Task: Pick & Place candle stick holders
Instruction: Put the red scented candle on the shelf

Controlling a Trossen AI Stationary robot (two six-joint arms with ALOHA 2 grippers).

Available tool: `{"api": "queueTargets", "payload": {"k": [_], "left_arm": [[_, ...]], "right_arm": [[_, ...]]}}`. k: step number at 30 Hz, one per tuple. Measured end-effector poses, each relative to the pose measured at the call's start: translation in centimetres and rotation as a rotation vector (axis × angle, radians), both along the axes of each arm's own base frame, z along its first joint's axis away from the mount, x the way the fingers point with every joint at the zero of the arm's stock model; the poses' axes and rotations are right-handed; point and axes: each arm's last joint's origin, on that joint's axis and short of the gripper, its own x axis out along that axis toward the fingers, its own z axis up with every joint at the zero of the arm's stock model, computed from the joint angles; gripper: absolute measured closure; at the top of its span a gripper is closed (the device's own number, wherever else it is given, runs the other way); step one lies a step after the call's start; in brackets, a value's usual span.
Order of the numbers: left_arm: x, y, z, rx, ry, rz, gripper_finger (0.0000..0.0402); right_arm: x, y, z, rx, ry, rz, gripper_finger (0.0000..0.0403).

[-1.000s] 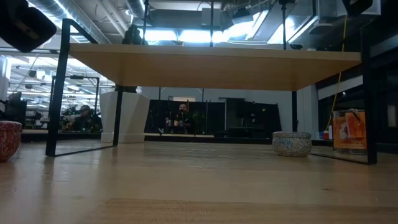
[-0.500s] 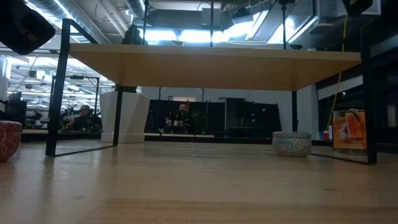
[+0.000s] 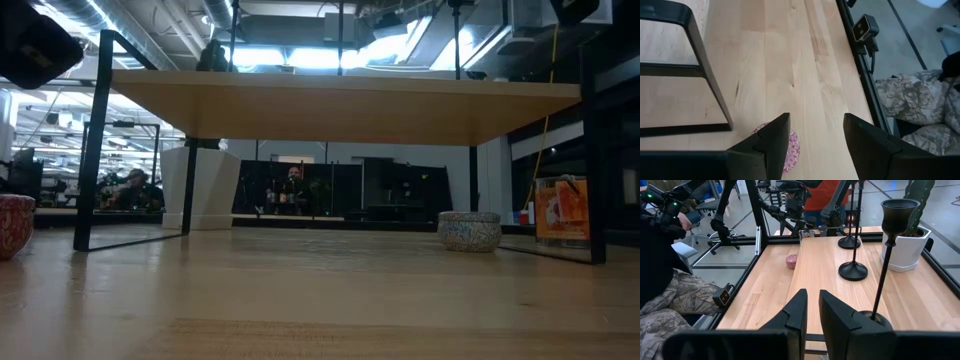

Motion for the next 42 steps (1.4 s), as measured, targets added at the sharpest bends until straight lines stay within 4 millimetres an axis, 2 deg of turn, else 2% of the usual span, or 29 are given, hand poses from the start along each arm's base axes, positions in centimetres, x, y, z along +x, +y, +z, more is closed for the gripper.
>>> {"api": "queueTargets", "payload": {"k": [28,42], "left_arm": [[0.06,0.1,0.03,-0.015,-0.008,0.06,0.0217],[0.42,-0.4,-0.85,-0.009,0.045,0.063,0.0217]], "right_arm": [[0.0,0.01,0.0,0.001,0.0,0.003,0.035],[0.0,0.01,0.0,0.001,0.0,0.002,0.035]]}}
